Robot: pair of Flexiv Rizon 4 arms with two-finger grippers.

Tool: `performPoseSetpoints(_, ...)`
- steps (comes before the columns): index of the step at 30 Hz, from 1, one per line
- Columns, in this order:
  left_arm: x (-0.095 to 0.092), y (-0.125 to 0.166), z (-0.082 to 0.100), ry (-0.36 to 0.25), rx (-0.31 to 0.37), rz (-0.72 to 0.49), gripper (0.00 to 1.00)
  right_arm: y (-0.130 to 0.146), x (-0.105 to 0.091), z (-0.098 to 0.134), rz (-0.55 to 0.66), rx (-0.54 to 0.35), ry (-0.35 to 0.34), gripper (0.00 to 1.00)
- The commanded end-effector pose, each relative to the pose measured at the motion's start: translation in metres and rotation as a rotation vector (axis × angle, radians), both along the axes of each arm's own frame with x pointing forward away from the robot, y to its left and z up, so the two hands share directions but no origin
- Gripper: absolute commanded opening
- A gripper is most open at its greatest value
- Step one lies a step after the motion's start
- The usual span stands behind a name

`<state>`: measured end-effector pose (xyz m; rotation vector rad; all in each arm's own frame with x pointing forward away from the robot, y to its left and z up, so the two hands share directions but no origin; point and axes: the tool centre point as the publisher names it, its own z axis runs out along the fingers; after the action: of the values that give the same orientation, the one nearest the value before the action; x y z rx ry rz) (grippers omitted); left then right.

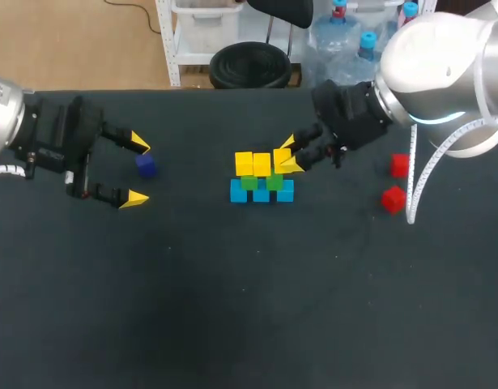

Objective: Place the blue cubes, place green cubes on the blue cubes, place the yellow cubes on the green cubes, then place the red cubes on the yellow cubes, and place purple cube on the red cubes.

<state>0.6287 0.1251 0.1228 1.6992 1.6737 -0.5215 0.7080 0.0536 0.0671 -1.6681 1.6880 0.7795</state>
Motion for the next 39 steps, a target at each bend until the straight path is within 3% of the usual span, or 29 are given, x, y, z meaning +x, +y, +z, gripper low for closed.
performPoseSetpoints(1, -0.001, 0.001, -0.001, -0.005, -0.005, -0.001, 1.0, 0.001, 0.004, -0.003, 0.003, 0.003, 0.003, 0.0)
performPoseSetpoints(39, -0.001, 0.001, -0.001, -0.005, -0.005, -0.001, 1.0, 0.002, 0.008, -0.014, 0.0, 0.009, 0.025, 0.0)
